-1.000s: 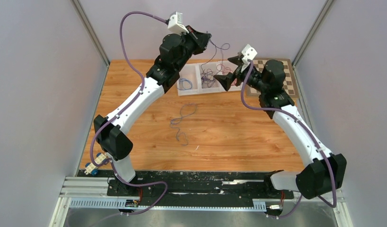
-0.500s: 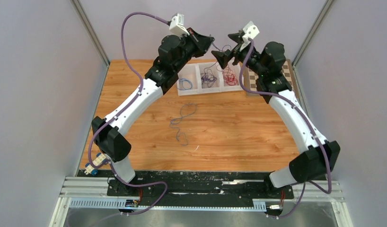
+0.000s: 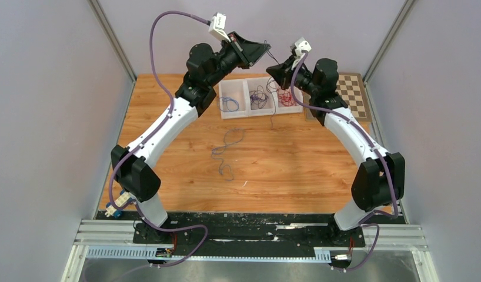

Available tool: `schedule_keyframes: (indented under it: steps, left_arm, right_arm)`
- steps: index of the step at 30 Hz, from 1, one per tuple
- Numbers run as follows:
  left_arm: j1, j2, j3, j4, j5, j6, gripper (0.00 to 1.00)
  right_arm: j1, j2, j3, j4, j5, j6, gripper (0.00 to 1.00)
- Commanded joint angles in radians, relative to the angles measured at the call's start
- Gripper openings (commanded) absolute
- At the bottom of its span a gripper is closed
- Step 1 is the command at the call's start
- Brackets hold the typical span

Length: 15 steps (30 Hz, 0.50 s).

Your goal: Untangle the cables

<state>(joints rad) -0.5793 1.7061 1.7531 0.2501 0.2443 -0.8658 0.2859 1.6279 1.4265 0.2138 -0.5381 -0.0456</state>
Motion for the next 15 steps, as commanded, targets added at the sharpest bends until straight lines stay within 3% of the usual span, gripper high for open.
schedule_keyframes:
  steps: [1, 8, 15]
  left_arm:
    - [0.044, -0.021, 0.177, 0.173, 0.068, -0.004, 0.0]
    - [0.085, 0.02, 0.326, 0.186, 0.08, 0.022, 0.0]
    - [0.103, 0.002, 0.349, 0.178, 0.07, -0.001, 0.0]
  right_arm:
    - [-0.044, -0.022, -0.124, -0.014, -0.088, 0.134, 0.0]
    - [-0.049, -0.032, -0.32, -0.056, -0.171, 0.095, 0.0]
    - [-0.052, -0.004, -0.379, -0.142, -0.189, -0.006, 0.04]
